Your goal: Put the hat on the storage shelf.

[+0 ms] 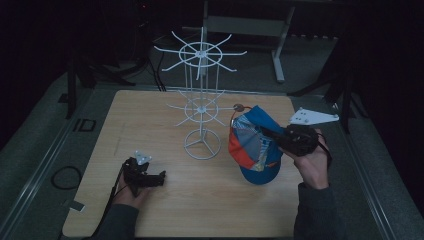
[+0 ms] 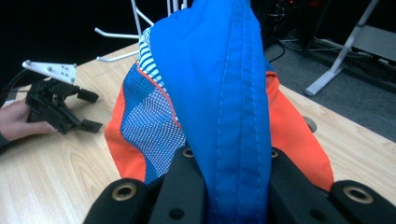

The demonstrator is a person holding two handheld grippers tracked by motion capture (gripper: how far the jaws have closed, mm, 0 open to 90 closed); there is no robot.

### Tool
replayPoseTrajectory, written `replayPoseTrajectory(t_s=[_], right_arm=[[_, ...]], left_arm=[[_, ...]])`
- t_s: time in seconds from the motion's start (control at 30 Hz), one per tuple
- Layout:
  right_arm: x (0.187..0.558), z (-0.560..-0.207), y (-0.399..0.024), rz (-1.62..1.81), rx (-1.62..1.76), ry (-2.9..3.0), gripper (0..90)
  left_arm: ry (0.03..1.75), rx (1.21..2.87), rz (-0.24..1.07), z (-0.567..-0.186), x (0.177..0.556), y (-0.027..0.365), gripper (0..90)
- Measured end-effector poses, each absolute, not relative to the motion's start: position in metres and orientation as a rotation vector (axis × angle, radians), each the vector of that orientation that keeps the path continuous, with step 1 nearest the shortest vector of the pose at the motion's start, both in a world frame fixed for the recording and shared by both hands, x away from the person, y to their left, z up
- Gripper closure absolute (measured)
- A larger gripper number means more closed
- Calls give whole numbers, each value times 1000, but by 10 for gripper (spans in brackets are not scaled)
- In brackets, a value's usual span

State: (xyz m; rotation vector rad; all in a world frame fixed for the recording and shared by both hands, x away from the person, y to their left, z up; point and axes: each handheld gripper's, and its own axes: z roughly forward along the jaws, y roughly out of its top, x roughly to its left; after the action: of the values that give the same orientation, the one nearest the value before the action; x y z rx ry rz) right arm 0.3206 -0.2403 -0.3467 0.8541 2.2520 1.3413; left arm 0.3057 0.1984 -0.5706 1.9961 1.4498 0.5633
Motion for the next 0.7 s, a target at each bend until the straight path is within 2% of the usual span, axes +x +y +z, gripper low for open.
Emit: replayPoseTrajectory(t_s=[0.7], right_arm=[[322, -326, -242, 1457, 838, 2186, 876]], left_arm=[[1450, 1993, 564, -571, 306, 198, 1]])
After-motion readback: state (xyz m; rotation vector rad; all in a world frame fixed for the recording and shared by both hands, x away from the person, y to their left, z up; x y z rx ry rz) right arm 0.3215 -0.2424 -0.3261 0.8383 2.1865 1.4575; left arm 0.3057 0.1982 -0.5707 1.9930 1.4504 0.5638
